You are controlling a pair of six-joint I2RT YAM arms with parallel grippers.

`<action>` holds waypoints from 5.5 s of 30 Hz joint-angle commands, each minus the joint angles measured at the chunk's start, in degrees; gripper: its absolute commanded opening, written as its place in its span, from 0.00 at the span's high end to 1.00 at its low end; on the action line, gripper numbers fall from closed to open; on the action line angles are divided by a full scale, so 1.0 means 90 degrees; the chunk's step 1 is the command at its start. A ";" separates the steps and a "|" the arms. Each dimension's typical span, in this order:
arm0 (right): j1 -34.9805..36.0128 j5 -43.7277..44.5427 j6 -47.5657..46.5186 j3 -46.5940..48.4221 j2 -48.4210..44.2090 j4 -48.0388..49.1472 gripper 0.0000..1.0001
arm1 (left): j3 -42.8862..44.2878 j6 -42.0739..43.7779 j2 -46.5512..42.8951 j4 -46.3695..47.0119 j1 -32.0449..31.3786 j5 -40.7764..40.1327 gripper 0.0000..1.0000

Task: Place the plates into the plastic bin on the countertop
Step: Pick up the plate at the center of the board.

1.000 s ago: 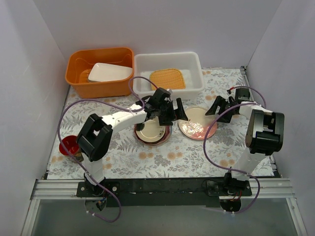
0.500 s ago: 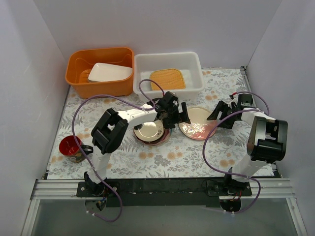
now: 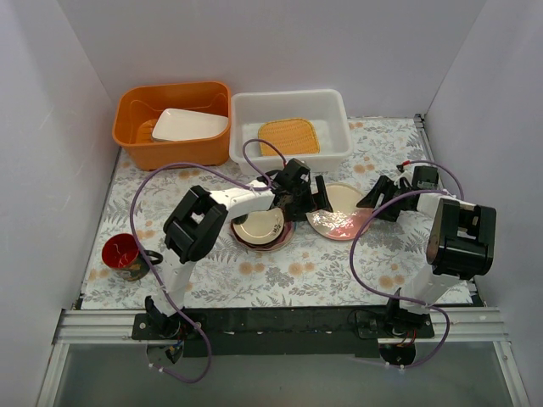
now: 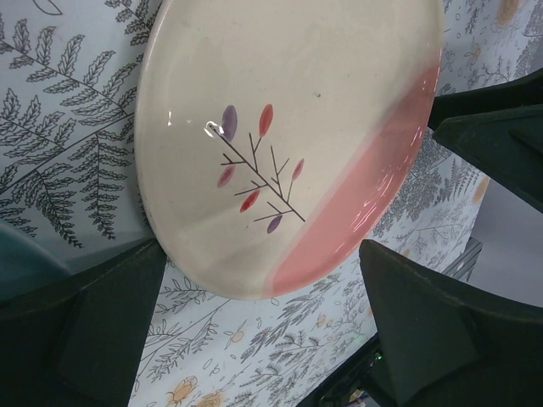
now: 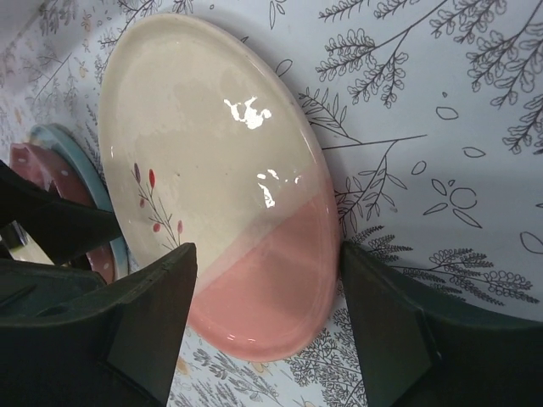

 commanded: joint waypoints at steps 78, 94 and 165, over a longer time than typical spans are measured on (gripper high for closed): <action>0.0427 -0.1022 0.0170 -0.1049 0.0503 0.1715 0.73 | -0.2541 -0.0186 -0.0701 0.3780 -0.0235 -0.0366 0.29; 0.0417 -0.1929 0.0364 -0.1214 0.0112 0.2026 0.73 | -0.3038 -0.0371 -0.1824 0.4943 -0.0480 -0.0248 0.45; 0.0329 -0.1832 0.0560 -0.1019 -0.2613 0.1060 0.15 | -0.1224 0.0214 -0.3572 0.0217 -0.0353 -0.2211 1.00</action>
